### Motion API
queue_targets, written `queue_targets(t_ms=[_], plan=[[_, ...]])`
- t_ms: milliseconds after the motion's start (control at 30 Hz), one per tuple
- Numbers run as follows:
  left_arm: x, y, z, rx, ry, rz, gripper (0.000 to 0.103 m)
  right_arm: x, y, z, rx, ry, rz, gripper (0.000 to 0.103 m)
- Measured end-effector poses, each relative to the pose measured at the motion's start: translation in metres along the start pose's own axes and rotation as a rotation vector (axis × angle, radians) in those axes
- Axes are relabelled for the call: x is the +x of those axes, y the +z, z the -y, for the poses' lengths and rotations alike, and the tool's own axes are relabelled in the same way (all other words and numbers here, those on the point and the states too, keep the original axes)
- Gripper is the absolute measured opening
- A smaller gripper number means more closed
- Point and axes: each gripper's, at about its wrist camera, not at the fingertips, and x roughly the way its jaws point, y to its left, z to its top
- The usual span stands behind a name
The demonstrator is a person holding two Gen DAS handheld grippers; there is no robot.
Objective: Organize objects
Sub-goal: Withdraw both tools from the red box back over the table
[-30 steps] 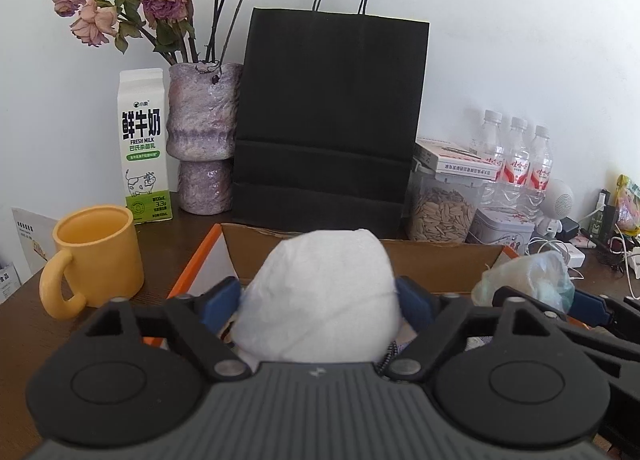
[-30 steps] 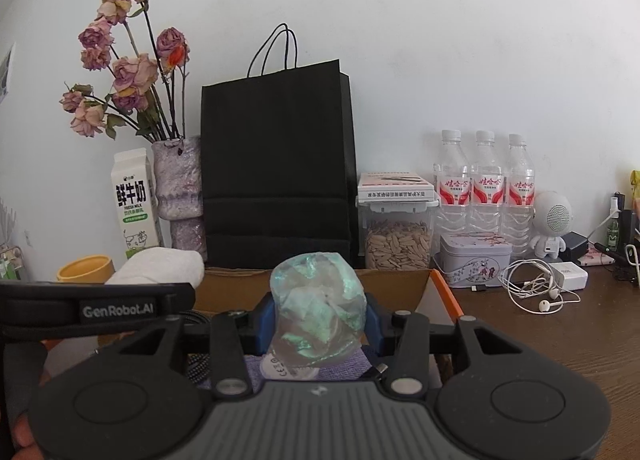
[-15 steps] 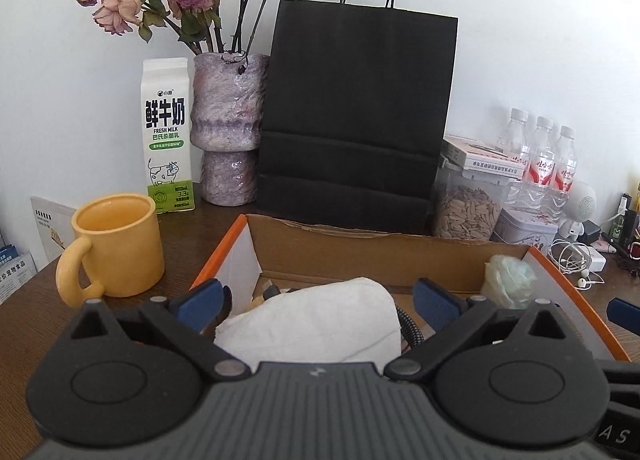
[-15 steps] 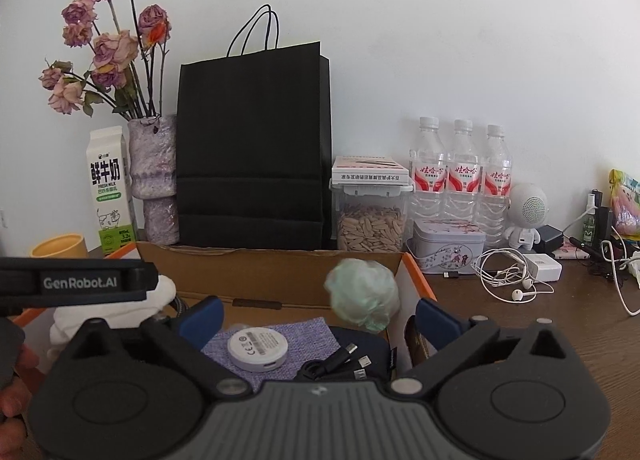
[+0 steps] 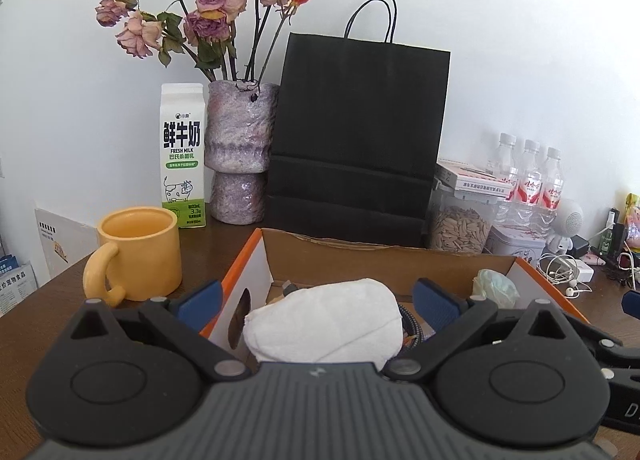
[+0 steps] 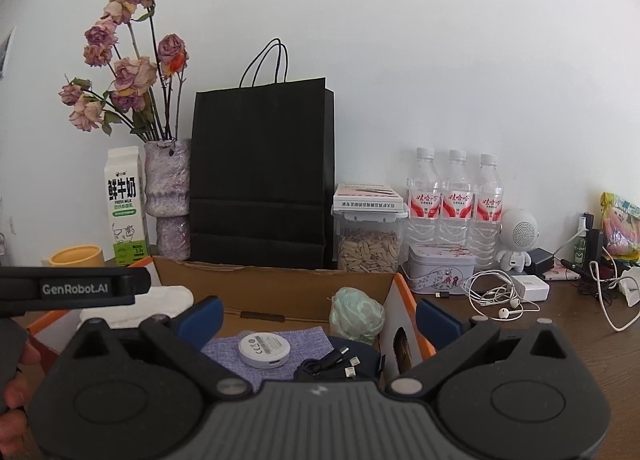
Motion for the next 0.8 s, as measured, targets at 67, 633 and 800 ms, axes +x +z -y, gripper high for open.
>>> queue_targets(t_ms=[67, 633, 800], plan=[[-0.011, -0.006, -0.002, 0.013, -0.004, 0.01, 0.103, -0.012, -0.006, 0.002, -0.014, -0.002, 0.006, 0.103], [-0.084, -0.064, -0.019, 0.061, -0.042, -0.079, 0.103, -0.092, -0.061, 0.025, -0.034, 0.002, -0.129, 0.103], [-0.086, -0.071, -0.028, 0.026, -0.053, -0.136, 0.103, -0.101, -0.071, 0.034, -0.026, -0.041, -0.194, 0.103]])
